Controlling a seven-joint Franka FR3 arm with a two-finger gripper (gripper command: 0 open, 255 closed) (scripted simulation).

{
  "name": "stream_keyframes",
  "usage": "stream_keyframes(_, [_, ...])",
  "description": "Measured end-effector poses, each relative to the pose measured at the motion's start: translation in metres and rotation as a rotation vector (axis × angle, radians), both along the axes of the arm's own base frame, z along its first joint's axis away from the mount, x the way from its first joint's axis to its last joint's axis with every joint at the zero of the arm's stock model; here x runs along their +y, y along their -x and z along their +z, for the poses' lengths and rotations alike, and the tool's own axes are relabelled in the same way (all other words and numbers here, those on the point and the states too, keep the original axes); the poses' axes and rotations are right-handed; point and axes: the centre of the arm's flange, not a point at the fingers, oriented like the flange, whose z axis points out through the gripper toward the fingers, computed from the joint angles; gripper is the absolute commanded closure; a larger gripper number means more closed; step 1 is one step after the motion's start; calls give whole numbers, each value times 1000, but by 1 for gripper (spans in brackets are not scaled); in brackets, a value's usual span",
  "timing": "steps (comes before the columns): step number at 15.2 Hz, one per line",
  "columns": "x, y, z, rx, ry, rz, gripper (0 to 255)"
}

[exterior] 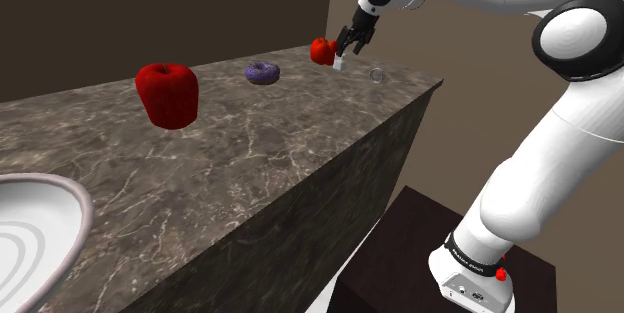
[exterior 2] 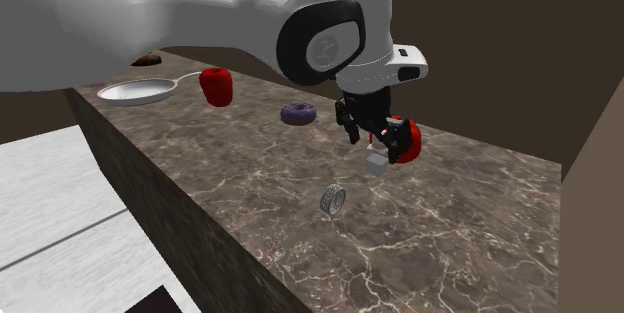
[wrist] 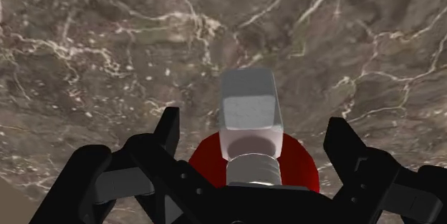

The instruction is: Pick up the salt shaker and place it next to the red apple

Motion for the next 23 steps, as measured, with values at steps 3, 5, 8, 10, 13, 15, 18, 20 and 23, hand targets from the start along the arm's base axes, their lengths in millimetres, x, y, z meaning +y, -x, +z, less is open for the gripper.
stream_keyframes(3, [0,-7,-14,-1,0,-1,0])
stream_keyframes(5, [-1,-10,-23,-1,-1,-1,0])
stream_keyframes(8, [-1,-11,-26,-1,0,-1,0])
stream_keyframes(10, [-1,-11,-27,-1,0,-1,0])
stream_keyframes(13, [-1,-11,-27,-1,0,-1,255])
stream_keyframes(15, [-1,-11,-26,-2,0,-1,255])
stream_keyframes(18, [-1,-11,-26,-2,0,0,255])
stream_keyframes(20, [-1,-11,-26,-2,0,0,255])
stream_keyframes(23, [0,-11,-25,-2,0,0,255])
